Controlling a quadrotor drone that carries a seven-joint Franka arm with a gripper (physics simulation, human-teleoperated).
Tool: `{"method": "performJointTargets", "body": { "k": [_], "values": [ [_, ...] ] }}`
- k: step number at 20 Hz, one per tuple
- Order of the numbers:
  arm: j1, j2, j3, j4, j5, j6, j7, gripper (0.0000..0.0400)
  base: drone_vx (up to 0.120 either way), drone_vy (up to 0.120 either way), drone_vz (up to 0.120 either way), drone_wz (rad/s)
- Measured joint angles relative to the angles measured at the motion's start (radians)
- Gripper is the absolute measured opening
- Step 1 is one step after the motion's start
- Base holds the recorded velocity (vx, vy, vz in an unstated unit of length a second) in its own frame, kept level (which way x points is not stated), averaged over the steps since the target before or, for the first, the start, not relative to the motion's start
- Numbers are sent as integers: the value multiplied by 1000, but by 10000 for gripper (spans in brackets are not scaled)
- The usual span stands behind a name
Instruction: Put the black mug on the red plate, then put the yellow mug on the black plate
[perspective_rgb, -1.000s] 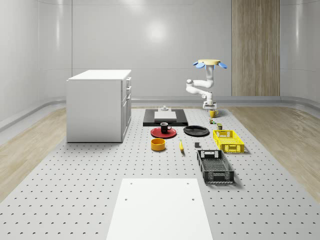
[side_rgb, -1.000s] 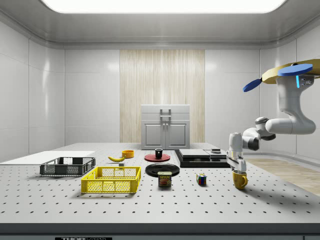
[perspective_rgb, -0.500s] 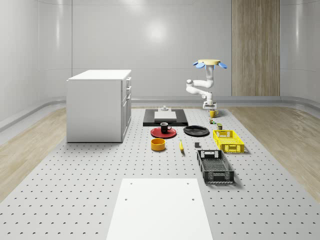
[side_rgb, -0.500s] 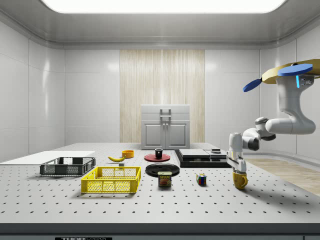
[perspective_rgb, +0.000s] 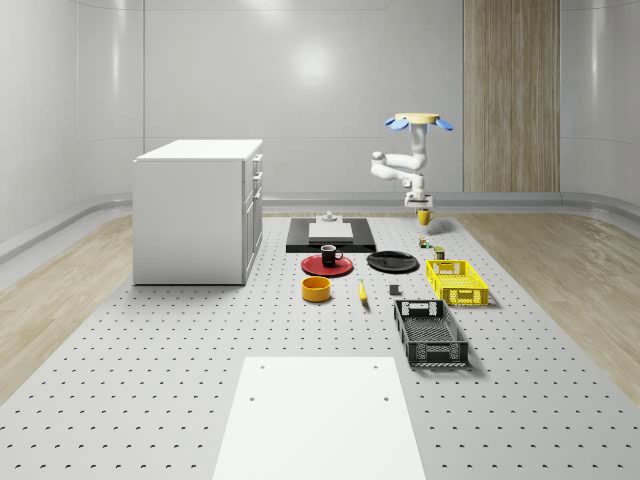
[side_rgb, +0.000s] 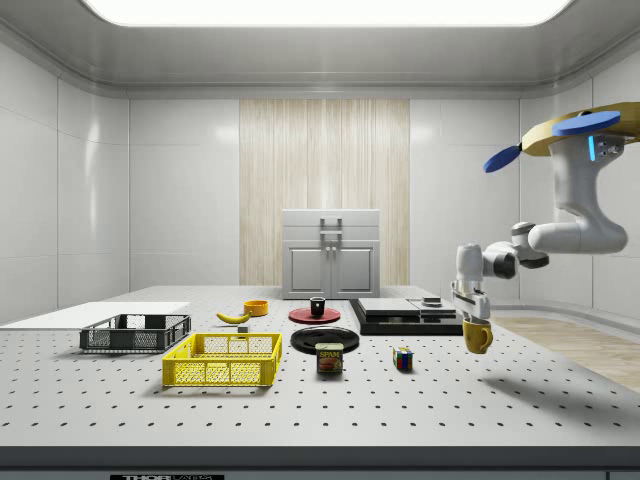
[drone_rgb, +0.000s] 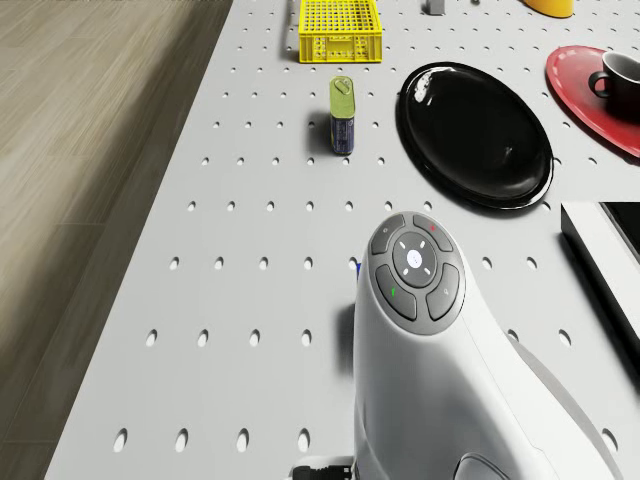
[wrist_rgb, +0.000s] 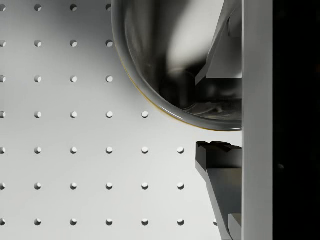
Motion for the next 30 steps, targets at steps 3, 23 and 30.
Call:
{"method": "performJointTargets", "body": {
  "k": [3,23,30],
  "values": [
    [2,-1,10,-3,10,-4,0,110,120,-120,80,0],
    [2,-7,21,-6,22,-3,1,110,120,-120,0,0],
    [2,-8,21,-6,22,-2,1,110,120,-120,0,0]
  ]
}}
